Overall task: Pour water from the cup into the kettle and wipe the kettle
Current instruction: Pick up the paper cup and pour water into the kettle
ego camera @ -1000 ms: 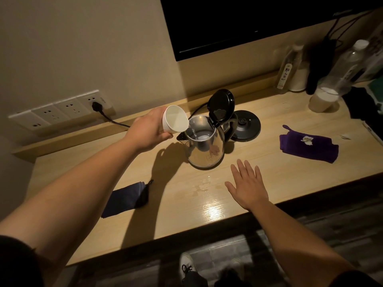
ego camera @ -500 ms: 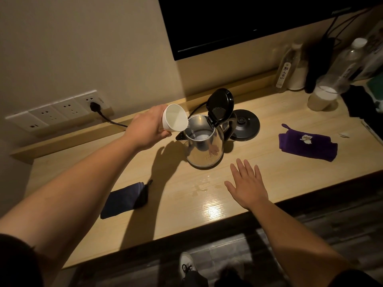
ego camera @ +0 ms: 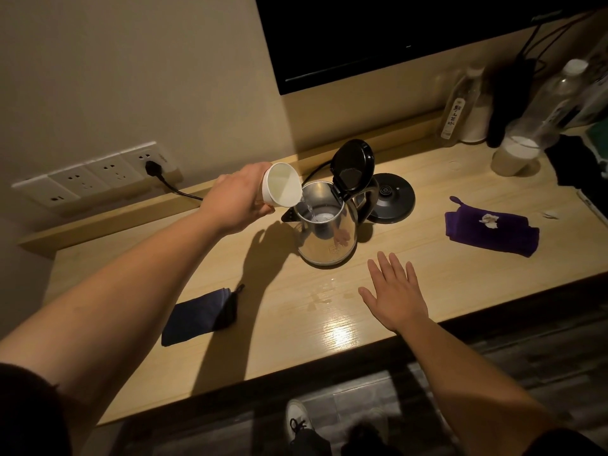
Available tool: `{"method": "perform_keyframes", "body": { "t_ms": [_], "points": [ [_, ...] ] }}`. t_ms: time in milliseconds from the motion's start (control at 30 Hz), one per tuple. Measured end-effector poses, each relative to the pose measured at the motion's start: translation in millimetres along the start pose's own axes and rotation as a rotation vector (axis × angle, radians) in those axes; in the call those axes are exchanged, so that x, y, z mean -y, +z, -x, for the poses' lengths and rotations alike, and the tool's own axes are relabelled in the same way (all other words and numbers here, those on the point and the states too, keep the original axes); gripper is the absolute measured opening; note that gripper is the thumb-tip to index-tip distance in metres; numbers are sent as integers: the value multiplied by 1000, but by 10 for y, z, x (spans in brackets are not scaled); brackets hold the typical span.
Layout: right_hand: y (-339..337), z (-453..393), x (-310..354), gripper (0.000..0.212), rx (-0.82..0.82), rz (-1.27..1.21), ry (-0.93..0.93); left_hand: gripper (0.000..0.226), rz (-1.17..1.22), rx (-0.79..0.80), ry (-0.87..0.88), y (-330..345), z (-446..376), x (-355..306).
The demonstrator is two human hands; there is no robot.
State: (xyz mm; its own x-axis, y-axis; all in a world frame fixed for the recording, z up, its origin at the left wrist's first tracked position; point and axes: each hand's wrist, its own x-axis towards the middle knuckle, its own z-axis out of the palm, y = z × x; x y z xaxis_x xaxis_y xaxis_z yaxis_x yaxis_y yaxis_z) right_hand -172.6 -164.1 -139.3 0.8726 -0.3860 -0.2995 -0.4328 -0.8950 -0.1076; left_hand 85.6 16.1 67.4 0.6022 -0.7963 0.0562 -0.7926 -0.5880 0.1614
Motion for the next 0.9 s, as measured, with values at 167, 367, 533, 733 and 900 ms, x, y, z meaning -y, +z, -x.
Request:
{"method": "perform_keyframes", "body": {
  "t_ms": [167, 367, 533, 733, 900],
  "points": [
    [1, 0, 4, 89, 2, -1, 2, 70, -11, -3, 16, 21, -35, 23],
    [7, 2, -3, 89, -2, -8, 0, 72, -39, -5, 40, 44, -67, 26],
    [17, 1, -8, 87, -10, -18, -1, 73, -70, 4, 50, 49, -95, 22],
    [15, 4, -5, 87, -17, -25, -3, 74, -90, 8, 64, 46, -127, 56],
    [23, 0, -10, 86, -15, -16, -2, 74, -95, 4, 79, 51, -135, 46]
  ]
}}
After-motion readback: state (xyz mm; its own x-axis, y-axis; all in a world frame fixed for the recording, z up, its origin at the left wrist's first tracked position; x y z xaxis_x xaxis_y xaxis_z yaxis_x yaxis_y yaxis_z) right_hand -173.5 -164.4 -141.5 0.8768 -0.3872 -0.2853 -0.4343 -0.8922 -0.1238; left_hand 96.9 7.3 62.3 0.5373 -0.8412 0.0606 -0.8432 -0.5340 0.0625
